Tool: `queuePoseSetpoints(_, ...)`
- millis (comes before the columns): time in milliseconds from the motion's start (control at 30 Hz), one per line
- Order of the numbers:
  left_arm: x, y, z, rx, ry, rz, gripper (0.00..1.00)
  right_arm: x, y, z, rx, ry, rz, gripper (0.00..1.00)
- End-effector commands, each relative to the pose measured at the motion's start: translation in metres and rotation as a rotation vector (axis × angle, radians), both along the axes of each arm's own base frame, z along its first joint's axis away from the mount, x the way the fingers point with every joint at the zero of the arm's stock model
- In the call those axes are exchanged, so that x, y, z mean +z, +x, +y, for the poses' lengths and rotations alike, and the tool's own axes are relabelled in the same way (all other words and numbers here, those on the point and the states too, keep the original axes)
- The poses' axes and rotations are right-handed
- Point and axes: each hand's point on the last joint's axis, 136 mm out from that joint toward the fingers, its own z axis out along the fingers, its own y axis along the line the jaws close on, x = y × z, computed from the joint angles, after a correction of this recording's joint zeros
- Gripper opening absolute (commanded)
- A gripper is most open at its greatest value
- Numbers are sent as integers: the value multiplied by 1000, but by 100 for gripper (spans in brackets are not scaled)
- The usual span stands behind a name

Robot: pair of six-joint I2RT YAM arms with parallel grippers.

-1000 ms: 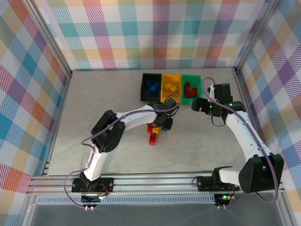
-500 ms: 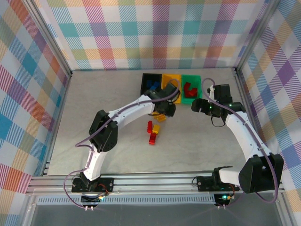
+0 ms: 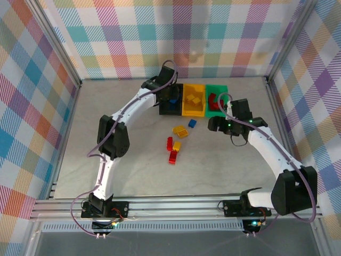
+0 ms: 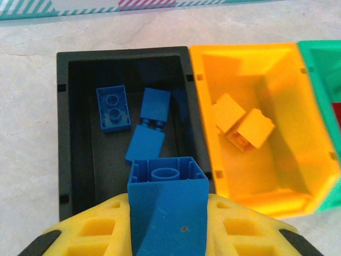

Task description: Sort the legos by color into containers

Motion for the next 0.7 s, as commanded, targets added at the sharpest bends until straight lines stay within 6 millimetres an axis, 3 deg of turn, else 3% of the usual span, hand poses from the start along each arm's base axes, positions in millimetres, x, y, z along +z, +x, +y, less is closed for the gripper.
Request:
queuePoseSetpoints(0,-2,27,-6,-12,-31,-56,22,-13,5,15,-25,7,9,83)
queuePoseSetpoints(200,-12,47,-6,-7,-41,-76,26,-33,10,39,-41,-30,29,83)
queuePoseSetpoints(267,-14,47,-5,-7,-41,-72,42,-37,11,44,-38,-34,37,83)
queuePoseSetpoints(400,-12,39,-1,-11,-38,-64,58,-42,15,49,-28,-44,52,83)
queuePoseSetpoints(533,-6,23,7,-12,-47,-65,61,-42,21,52,-24,-43,48,83)
queuePoseSetpoints(667,5,-1,22,14,-47,-62,61,-55,36,58,-49,-54,73,80)
